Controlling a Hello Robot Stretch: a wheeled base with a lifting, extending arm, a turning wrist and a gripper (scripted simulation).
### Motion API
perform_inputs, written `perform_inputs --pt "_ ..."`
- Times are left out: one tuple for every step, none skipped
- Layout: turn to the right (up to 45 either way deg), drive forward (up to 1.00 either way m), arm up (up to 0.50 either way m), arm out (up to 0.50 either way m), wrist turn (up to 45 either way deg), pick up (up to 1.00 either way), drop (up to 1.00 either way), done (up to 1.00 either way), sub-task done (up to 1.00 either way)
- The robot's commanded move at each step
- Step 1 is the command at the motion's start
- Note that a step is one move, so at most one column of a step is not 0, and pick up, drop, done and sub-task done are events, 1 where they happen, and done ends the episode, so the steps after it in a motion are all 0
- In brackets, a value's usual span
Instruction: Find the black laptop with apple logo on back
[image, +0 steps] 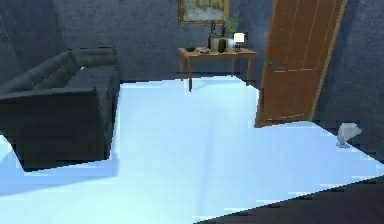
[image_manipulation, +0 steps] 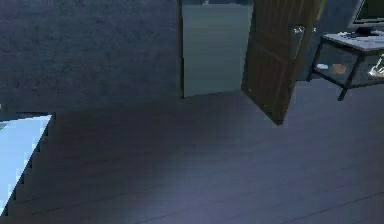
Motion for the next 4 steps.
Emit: perform_inputs --pt "0.0 1.00 0.00 0.00 0.0 0.00 0.00 0.00 0.00" --pt "0.0 1.00 0.00 0.00 0.0 0.00 0.00 0.00 0.00" --pt "0.0 0.80 0.00 0.00 0.0 0.00 0.00 0.00 0.00" --pt "45.0 0.00 0.00 0.00 0.0 0.00 0.00 0.00 0.00"
